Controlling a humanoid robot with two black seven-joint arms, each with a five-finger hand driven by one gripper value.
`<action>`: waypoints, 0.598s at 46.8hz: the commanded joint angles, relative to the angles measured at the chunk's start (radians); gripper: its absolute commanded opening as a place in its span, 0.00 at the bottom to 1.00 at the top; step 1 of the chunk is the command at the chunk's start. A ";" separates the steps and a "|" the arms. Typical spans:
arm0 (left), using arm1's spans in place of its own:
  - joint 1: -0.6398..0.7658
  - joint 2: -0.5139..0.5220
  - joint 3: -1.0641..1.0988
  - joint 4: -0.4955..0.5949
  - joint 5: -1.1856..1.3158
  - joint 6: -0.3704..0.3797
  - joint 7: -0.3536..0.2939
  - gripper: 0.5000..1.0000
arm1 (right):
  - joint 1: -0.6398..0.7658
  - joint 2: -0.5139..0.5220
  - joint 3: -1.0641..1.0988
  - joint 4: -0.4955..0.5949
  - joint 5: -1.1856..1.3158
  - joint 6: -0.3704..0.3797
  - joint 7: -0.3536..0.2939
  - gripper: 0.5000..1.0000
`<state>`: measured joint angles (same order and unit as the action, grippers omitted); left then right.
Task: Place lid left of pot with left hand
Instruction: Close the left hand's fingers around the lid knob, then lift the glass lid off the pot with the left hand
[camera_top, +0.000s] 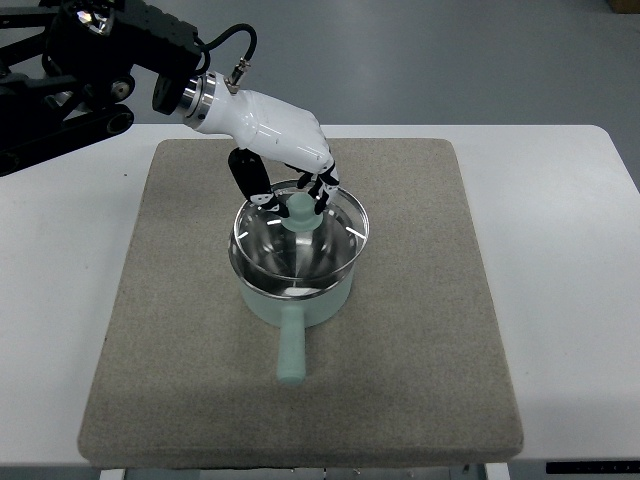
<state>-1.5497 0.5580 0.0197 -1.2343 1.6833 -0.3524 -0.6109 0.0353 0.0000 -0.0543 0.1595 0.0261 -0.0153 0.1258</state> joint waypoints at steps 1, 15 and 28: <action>-0.003 0.019 -0.001 0.003 0.003 0.000 0.000 0.00 | 0.000 0.000 0.001 0.000 0.000 0.000 0.000 0.85; 0.000 0.138 0.013 0.064 0.003 0.000 0.000 0.00 | 0.000 0.000 0.001 0.000 0.000 0.000 0.000 0.85; 0.029 0.258 0.014 0.078 0.000 -0.002 0.000 0.00 | 0.000 0.000 -0.001 0.000 0.000 0.000 0.000 0.85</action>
<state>-1.5288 0.7907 0.0353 -1.1564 1.6838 -0.3556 -0.6109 0.0352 0.0000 -0.0546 0.1596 0.0261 -0.0153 0.1258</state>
